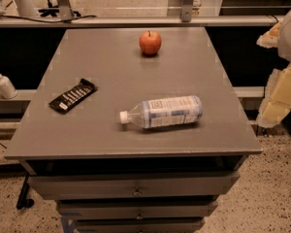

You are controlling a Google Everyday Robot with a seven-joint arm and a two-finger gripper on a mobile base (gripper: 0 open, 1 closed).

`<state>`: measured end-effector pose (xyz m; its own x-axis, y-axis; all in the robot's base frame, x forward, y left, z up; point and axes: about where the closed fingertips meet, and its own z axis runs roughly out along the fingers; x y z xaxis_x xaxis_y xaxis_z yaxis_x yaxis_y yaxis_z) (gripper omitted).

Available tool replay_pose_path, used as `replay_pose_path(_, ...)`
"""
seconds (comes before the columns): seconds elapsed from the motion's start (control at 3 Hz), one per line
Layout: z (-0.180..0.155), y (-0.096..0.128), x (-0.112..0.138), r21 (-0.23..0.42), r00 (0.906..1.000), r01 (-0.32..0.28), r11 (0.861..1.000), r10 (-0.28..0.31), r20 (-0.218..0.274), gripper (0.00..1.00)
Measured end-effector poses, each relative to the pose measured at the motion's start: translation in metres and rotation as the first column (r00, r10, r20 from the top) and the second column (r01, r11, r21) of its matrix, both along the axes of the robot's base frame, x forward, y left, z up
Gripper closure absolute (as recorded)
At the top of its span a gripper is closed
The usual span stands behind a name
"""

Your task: Move apple near rxbar chocolate

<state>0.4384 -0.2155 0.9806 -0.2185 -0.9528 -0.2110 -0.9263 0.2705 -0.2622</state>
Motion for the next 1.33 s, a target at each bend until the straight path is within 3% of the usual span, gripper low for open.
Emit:
replay_pose_path(0.33,0.000,0.000,0.000,0.000,1.0000,0.000,1.000,0.000,0.000,0.00)
replay_pose_path(0.67,-0.009,0.008,0.025,0.015,0.9994,-0.014,1.000,0.013,0.032,0.00)
replay_pose_path(1.33,-0.039,0.039,0.113,0.121,0.9926,-0.042,0.992,0.027,0.119,0.00)
